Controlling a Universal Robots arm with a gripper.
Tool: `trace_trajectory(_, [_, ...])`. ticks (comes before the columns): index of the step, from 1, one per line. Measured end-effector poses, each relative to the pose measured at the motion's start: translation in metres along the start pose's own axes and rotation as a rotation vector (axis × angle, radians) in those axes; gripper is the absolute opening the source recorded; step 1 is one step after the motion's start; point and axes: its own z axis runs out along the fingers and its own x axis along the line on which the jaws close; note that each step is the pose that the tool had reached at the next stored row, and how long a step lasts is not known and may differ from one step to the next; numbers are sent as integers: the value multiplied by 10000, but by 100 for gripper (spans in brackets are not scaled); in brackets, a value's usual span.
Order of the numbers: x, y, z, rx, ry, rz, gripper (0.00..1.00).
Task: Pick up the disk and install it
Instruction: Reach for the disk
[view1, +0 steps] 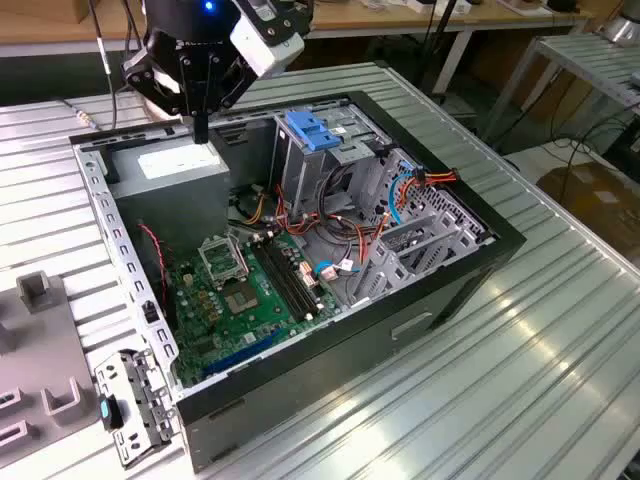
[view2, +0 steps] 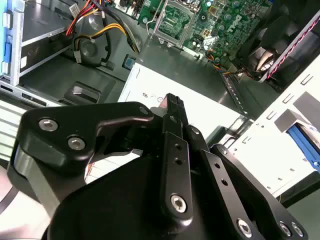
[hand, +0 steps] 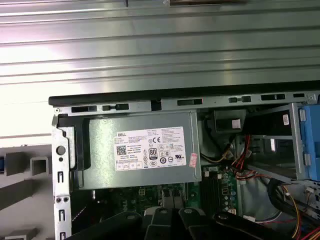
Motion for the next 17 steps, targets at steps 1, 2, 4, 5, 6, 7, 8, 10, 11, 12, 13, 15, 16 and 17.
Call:
trace_trajectory(1, [0, 0, 0, 1, 0, -1, 11])
trace_trajectory(2, [3, 0, 0, 1, 0, 1, 11])
trace_trajectory(4, [13, -1, 0, 0, 0, 0, 11])
trace_trajectory(5, [19, -1, 0, 0, 0, 0, 11])
trace_trajectory(6, [24, -2, -1, 0, 0, -1, 11])
trace_trajectory(7, [26, -2, -1, 0, 0, -1, 11])
trace_trajectory(8, [30, -2, -1, 0, 0, 0, 11])
trace_trajectory(10, [37, -3, -1, 0, 0, 0, 11])
trace_trajectory(11, [39, -3, -1, 0, 0, 0, 11])
trace_trajectory(12, [47, -4, -1, 0, 0, 0, 11])
trace_trajectory(13, [52, -4, -1, 0, 0, 0, 11])
trace_trajectory(15, [72, -5, -1, 0, 0, 0, 11])
trace_trajectory(16, [80, -6, -1, 0, 0, 0, 11])
trace_trajectory(17, [85, -7, -1, 1, 0, 0, 11])
